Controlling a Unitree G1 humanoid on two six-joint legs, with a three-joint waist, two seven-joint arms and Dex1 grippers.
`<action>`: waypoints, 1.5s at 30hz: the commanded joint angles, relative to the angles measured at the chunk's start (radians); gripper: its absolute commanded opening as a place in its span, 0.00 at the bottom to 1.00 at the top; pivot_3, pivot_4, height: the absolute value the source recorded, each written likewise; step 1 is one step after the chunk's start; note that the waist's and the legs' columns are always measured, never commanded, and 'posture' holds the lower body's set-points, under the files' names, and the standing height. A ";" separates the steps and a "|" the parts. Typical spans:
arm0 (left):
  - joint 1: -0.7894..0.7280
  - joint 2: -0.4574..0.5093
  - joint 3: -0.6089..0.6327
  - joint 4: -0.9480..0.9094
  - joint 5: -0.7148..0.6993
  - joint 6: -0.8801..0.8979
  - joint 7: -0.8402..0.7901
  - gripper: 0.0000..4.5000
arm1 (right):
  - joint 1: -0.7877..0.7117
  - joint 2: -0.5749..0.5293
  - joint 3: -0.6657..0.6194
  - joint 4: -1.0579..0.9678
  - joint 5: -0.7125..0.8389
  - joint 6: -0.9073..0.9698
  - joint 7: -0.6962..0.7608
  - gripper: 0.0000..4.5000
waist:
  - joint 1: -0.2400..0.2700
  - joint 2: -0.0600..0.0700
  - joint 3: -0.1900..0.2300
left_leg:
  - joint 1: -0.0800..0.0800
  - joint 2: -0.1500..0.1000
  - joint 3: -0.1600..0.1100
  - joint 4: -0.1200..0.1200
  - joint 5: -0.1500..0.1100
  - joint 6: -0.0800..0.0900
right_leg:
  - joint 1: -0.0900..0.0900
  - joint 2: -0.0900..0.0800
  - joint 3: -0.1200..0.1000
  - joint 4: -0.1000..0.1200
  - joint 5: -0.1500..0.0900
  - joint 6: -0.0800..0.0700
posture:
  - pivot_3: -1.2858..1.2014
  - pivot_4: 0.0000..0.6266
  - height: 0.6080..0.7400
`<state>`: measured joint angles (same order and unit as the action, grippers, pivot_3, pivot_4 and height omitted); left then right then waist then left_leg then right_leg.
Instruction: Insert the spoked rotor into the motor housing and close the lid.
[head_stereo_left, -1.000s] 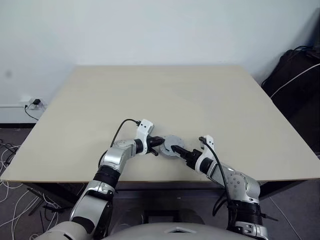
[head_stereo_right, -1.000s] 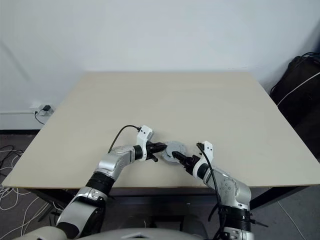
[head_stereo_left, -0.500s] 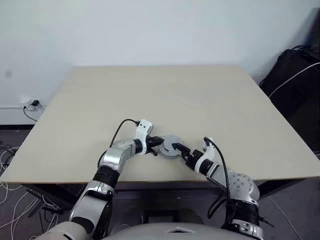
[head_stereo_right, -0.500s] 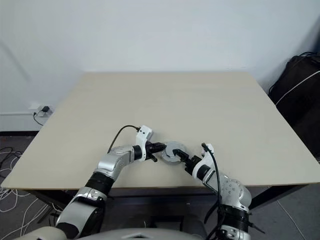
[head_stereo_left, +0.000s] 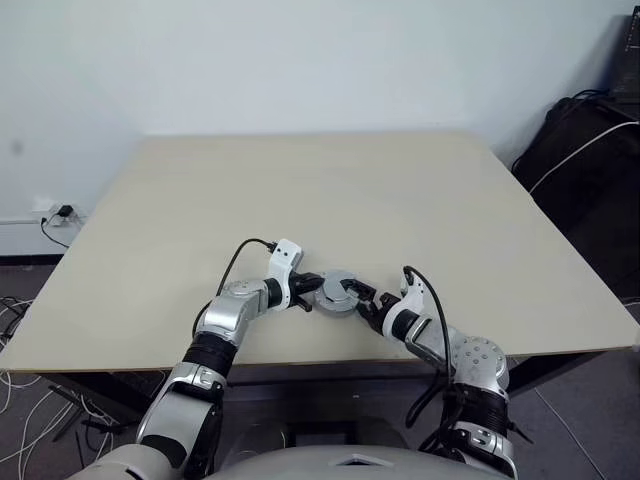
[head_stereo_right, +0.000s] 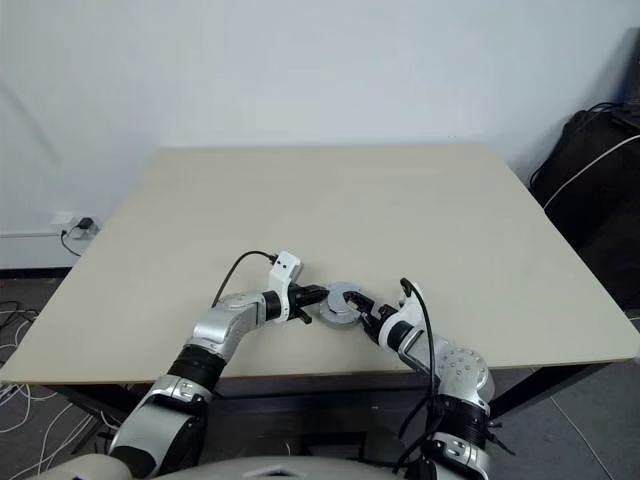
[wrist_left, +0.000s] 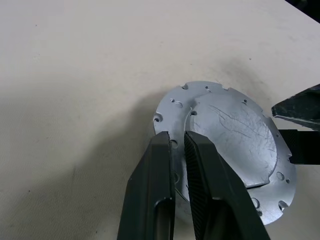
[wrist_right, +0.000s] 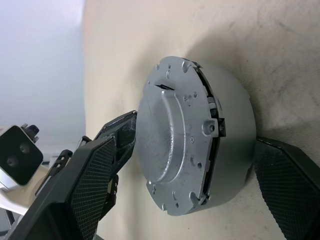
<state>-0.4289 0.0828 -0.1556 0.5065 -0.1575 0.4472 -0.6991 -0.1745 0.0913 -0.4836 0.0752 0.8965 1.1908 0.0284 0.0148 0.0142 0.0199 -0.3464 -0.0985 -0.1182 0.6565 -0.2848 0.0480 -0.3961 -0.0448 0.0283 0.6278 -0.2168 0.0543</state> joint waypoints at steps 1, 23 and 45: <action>0.006 -0.028 -0.037 -0.023 -0.004 0.009 -0.025 0.11 | -0.035 0.054 0.034 -0.005 0.090 0.061 0.033 0.99 | -0.002 0.000 0.000 | 0.000 0.000 0.000 0.000 0.000 0.000 | 0.000 0.000 0.000 0.000 0.000 0.000 | 0.52 0.00 1.00; 0.012 -0.030 -0.036 -0.021 0.006 0.011 -0.031 0.11 | 0.007 0.062 0.058 -0.064 0.119 -0.002 0.042 0.96 | -0.002 0.000 0.000 | -0.003 -0.001 0.001 -0.002 -0.001 0.002 | -0.005 0.000 0.006 0.000 0.003 -0.005 | 0.52 0.00 1.00; 0.029 -0.040 -0.031 -0.037 0.010 0.021 -0.032 0.11 | 0.050 0.035 0.090 -0.077 0.085 0.005 0.025 0.27 | -0.002 0.002 -0.001 | -0.002 -0.001 0.003 -0.002 -0.001 0.002 | -0.004 0.001 0.008 0.000 0.002 -0.004 | 0.52 0.00 1.00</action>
<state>-0.4070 0.0838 -0.1288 0.4970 -0.1363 0.4522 -0.6904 -0.1135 0.0869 -0.4572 0.0224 0.9652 1.1826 0.0463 0.0133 0.0161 0.0187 -0.3483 -0.0990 -0.1156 0.6542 -0.2859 0.0501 -0.3998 -0.0440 0.0358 0.6277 -0.2145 0.0505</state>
